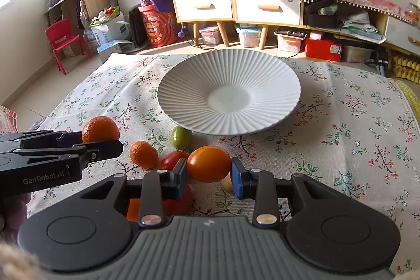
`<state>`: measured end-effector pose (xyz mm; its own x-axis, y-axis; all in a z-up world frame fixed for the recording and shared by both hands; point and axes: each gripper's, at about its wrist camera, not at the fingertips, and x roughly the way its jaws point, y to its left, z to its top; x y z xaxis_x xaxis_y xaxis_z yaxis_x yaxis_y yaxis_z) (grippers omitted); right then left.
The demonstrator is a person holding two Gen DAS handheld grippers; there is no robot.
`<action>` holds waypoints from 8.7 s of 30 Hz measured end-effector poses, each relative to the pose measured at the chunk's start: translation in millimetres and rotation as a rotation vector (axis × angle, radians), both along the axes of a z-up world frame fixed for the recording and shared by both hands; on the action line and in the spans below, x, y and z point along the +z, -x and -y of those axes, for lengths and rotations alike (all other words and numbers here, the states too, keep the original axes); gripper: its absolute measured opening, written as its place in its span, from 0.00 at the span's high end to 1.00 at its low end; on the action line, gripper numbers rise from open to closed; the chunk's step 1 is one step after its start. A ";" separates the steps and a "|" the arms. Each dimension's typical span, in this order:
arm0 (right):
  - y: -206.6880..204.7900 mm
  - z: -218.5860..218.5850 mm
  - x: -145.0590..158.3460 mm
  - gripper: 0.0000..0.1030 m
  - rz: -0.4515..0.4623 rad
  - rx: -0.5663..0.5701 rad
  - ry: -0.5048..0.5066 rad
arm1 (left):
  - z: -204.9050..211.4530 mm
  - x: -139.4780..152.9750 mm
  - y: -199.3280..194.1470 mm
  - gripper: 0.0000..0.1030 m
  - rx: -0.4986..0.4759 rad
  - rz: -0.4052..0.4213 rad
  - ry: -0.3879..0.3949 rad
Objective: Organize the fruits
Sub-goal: 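Carry both fruits over the white bowl and open both tools to release, then move both tools back toward the remaining fruits, then grasp the orange tomato with the left tool while the right tool grasps a red tomato, then lower both tomatoes into the white bowl and open both tools, then withdraw both tools from the bowl toward the remaining fruits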
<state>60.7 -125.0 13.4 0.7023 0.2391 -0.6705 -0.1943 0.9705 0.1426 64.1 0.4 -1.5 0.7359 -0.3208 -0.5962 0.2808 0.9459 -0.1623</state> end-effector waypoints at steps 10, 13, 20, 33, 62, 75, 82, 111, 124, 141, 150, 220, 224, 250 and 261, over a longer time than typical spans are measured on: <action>-40.6 23.0 -0.6 0.70 0.004 -0.067 -0.056 | 21.5 5.5 -38.5 0.69 -0.006 0.032 0.013; -52.6 27.6 -0.9 0.70 -0.001 -0.082 -0.065 | 29.4 4.9 -51.8 0.69 -0.016 0.041 0.005; -75.6 30.5 -6.8 0.70 -0.015 -0.114 -0.075 | 46.0 -8.2 -79.3 0.69 -0.036 0.026 -0.042; -91.0 23.1 -18.7 0.70 -0.050 -0.100 -0.070 | 52.8 -20.9 -91.6 0.68 -0.064 0.006 -0.118; -47.3 29.5 9.5 0.26 -0.014 -0.104 -0.072 | 25.4 10.6 -48.1 0.18 -0.065 -0.001 -0.126; -11.4 22.8 10.0 0.12 0.004 -0.083 -0.049 | 5.9 9.6 -11.7 0.07 -0.061 -0.033 -0.127; 2.0 16.1 4.6 0.08 -0.002 -0.048 -0.049 | -2.8 1.5 1.2 0.07 -0.061 -0.060 -0.116; 27.9 1.6 -37.6 0.05 0.003 0.043 0.013 | -4.2 -52.4 31.9 0.07 -0.089 -0.045 -0.143; 19.4 -2.1 -43.4 0.29 -0.048 0.087 -0.141 | 8.4 -54.2 30.1 0.31 -0.108 -0.040 -0.113; 12.2 -8.9 -41.9 0.65 -0.079 0.103 -0.195 | 14.7 -50.5 27.9 0.71 -0.163 -0.065 -0.038; 13.5 -11.5 -38.4 0.66 -0.075 0.100 -0.185 | 14.5 -47.5 25.8 0.72 -0.165 -0.080 -0.032; -63.3 28.6 -13.7 0.66 0.057 -0.095 -0.071 | 48.8 -24.5 -90.4 0.72 -0.066 0.032 -0.129; -65.8 23.1 -14.7 0.66 0.060 -0.076 -0.035 | 50.3 -24.7 -94.8 0.72 -0.069 0.037 -0.147; -44.9 23.3 10.0 0.45 0.089 -0.090 -0.053 | 31.0 -0.3 -71.2 0.35 -0.061 0.051 -0.118; -17.9 17.7 21.4 0.30 0.094 -0.086 -0.078 | 10.1 3.0 -38.8 0.14 -0.041 0.018 -0.111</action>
